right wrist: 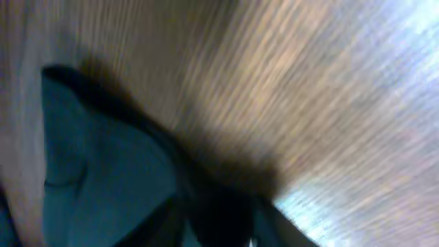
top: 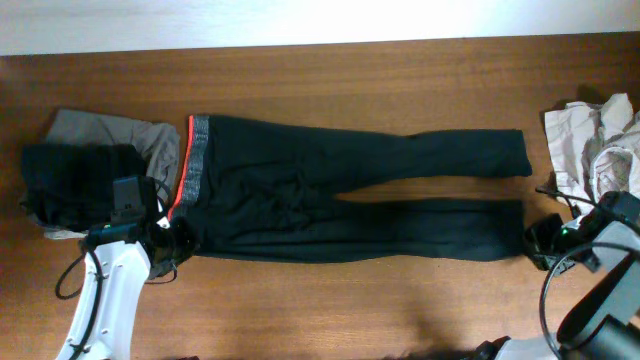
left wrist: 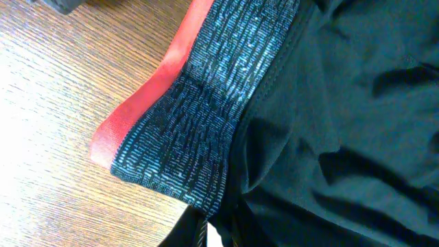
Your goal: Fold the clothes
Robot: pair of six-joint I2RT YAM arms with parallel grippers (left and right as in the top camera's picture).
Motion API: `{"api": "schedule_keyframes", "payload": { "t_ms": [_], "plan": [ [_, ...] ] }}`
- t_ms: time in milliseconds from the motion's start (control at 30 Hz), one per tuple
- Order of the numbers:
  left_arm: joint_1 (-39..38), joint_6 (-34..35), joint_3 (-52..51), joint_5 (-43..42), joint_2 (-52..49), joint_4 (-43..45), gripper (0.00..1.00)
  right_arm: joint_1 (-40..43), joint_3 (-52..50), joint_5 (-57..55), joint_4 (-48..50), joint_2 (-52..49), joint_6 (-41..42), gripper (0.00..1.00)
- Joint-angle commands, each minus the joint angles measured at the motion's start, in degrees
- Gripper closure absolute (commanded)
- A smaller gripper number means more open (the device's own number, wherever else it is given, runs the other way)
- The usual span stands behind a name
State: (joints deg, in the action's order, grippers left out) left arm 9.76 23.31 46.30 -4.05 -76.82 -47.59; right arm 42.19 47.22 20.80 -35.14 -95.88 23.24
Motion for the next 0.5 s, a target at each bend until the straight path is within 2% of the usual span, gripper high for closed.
{"api": "schedule_keyframes", "payload": {
  "t_ms": [0,33,133,300,467],
  "plan": [
    [-0.2,-1.1,1.0,0.9,0.7,0.0,0.88,-0.2,-3.2,-0.9,0.4,-5.1,-0.5,0.79],
    [-0.2,-1.1,1.0,0.9,0.7,0.0,0.89,-0.2,-3.2,-0.9,-0.1,-5.0,-0.5,0.87],
    [-0.2,-1.1,1.0,0.9,0.7,0.0,0.89,-0.2,-3.2,-0.9,-1.3,-4.6,-0.5,0.95],
    [-0.2,-1.1,1.0,0.9,0.7,-0.1,0.89,-0.2,-2.5,-1.1,-4.4,-1.2,-0.5,0.96],
    [-0.2,-1.2,3.5,0.9,0.8,-2.8,0.92,-0.2,3.0,-2.2,-14.4,6.0,-2.0,0.96]
  ]
}}
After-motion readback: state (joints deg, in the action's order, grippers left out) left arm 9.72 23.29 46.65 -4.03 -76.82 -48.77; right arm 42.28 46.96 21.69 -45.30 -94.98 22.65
